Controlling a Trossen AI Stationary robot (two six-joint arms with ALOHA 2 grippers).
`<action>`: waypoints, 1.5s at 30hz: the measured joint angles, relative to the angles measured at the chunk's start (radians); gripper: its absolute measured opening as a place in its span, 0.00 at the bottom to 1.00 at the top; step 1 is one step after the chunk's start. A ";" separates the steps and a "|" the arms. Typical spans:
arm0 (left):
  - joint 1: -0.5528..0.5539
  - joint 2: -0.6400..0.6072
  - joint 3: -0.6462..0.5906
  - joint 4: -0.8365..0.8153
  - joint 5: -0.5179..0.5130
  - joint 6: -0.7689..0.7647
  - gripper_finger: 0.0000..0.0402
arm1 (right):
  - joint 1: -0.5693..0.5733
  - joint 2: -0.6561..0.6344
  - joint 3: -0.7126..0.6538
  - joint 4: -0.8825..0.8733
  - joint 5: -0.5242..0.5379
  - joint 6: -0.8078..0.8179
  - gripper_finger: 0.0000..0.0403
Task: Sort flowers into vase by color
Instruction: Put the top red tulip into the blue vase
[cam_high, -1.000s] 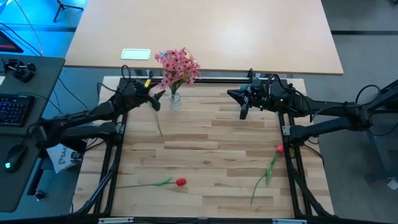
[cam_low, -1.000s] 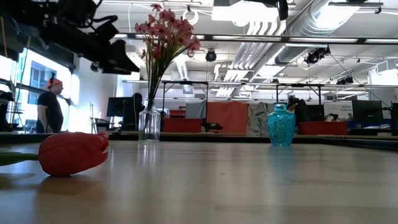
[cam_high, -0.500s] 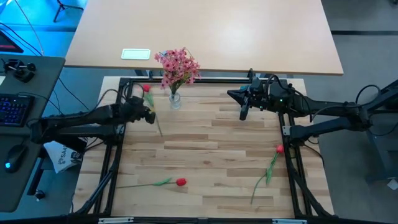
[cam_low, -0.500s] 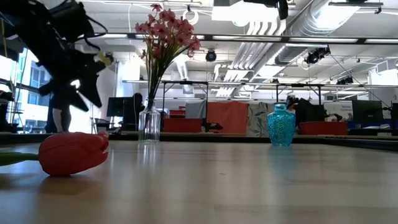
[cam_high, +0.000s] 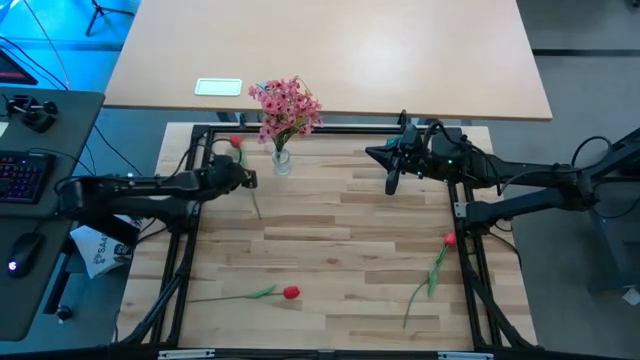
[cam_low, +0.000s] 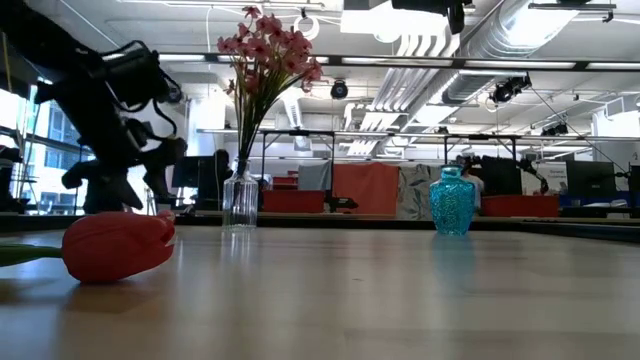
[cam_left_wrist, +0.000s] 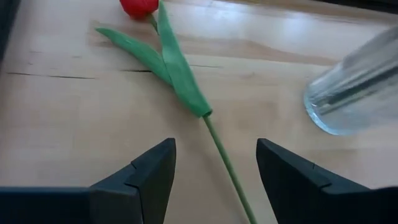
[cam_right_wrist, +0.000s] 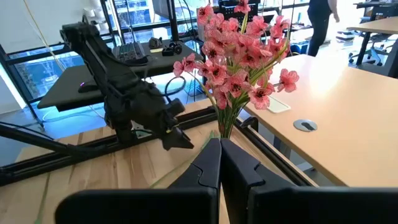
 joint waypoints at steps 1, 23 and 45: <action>0.017 0.026 0.000 0.020 0.014 0.001 0.52 | 0.000 0.000 0.000 0.000 0.000 0.000 0.00; 0.184 0.355 0.089 0.187 0.099 0.193 0.25 | 0.000 0.000 0.000 -0.053 -0.002 0.000 0.00; 0.175 0.192 0.114 0.167 0.159 0.290 0.20 | 0.000 0.000 0.000 -0.095 -0.002 0.008 0.00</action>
